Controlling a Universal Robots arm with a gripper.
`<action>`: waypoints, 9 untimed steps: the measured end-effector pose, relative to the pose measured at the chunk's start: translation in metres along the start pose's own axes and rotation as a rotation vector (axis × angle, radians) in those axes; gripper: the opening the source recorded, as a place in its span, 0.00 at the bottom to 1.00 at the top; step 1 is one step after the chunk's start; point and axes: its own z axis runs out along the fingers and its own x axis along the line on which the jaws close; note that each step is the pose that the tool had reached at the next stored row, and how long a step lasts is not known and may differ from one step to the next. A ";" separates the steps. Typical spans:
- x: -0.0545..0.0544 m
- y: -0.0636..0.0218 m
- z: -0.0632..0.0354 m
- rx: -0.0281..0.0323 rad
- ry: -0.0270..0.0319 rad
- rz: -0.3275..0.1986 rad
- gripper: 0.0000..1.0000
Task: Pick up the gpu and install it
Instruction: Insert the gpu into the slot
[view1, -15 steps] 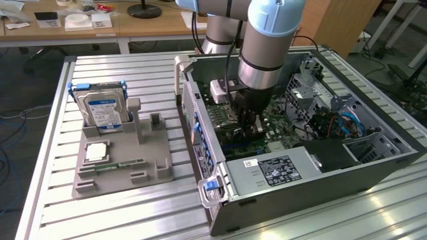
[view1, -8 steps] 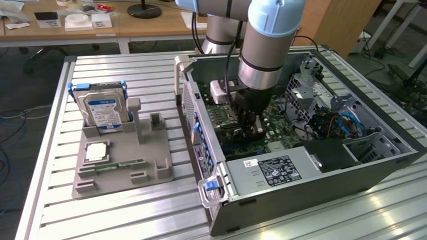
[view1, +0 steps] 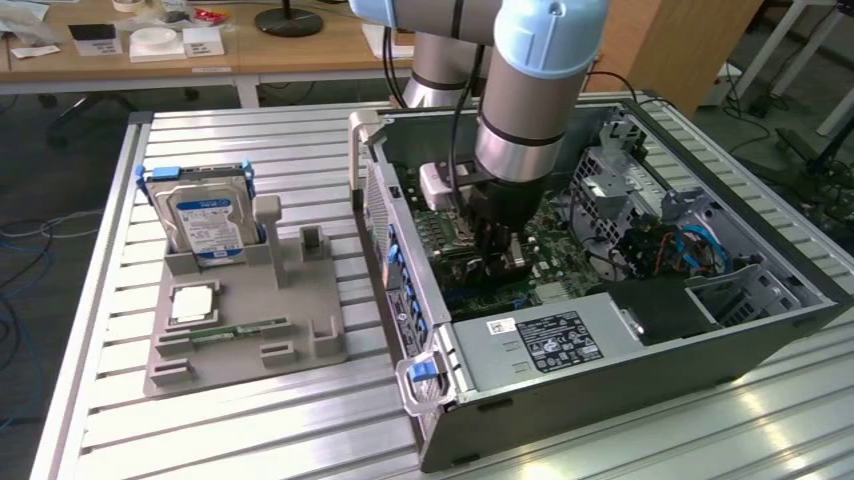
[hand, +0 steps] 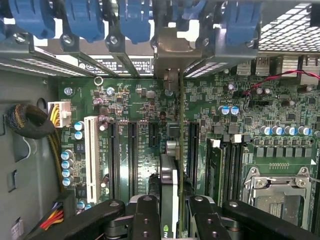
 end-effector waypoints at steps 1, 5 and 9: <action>0.000 0.0002 0.0002 0.0003 -0.0004 0.000 0.27; 0.000 0.0009 0.0001 0.0006 -0.0005 0.000 0.27; 0.000 0.0010 0.0001 0.0006 -0.0003 0.000 0.27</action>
